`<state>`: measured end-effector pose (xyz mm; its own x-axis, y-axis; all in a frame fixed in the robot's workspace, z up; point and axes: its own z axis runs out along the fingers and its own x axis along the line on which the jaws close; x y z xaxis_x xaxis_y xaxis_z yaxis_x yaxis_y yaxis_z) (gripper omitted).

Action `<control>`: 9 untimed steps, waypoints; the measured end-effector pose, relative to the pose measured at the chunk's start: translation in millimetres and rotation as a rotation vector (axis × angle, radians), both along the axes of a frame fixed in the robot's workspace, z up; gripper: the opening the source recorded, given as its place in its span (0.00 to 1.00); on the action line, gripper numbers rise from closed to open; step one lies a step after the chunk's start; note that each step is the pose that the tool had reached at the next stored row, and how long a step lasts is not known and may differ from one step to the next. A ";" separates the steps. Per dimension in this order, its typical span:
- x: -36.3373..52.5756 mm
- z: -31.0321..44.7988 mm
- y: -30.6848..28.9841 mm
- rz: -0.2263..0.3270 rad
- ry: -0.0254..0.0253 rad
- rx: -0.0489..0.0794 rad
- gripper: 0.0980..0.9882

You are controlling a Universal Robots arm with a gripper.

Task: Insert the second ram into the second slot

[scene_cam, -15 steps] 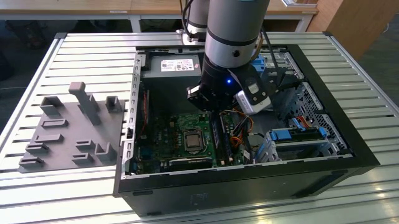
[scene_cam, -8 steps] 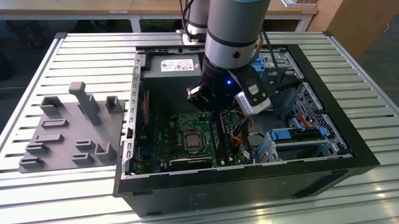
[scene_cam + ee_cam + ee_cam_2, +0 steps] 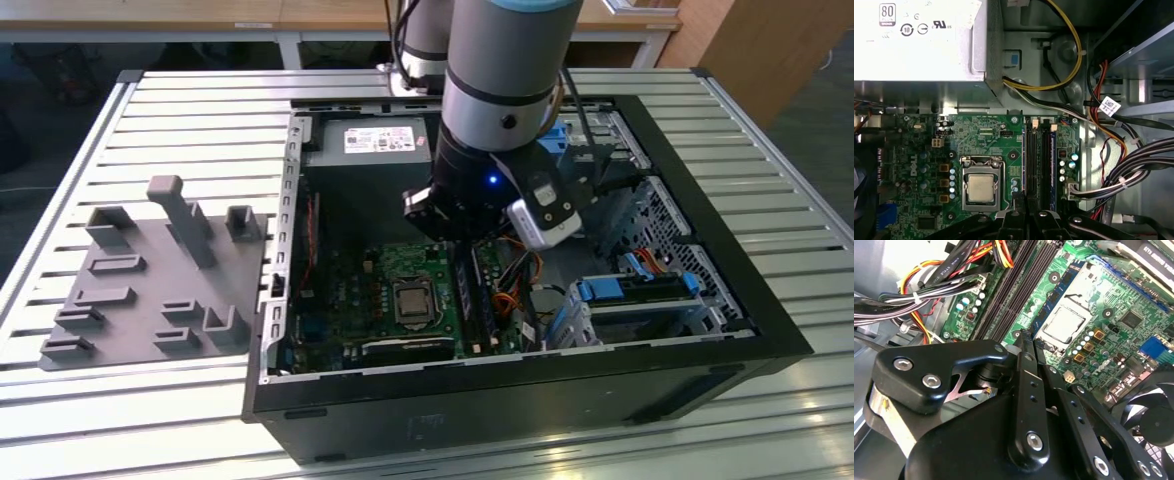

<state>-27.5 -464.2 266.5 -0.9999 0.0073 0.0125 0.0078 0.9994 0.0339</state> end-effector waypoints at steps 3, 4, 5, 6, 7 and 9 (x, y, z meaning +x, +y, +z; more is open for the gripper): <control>0.1 -1.1 0.0 0.000 0.0001 0.000 0.04; 0.0 -1.3 0.0 0.000 0.0001 0.000 0.04; 0.0 -1.5 0.0 0.000 0.0001 0.000 0.04; 0.1 -1.8 0.0 0.000 0.0000 0.000 0.04; 0.1 -2.3 0.0 0.000 0.0000 0.000 0.04; 0.5 -3.1 0.0 0.000 0.0000 0.000 0.04</control>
<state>-27.0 -464.2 263.3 -0.9999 0.0071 0.0126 0.0075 0.9994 0.0339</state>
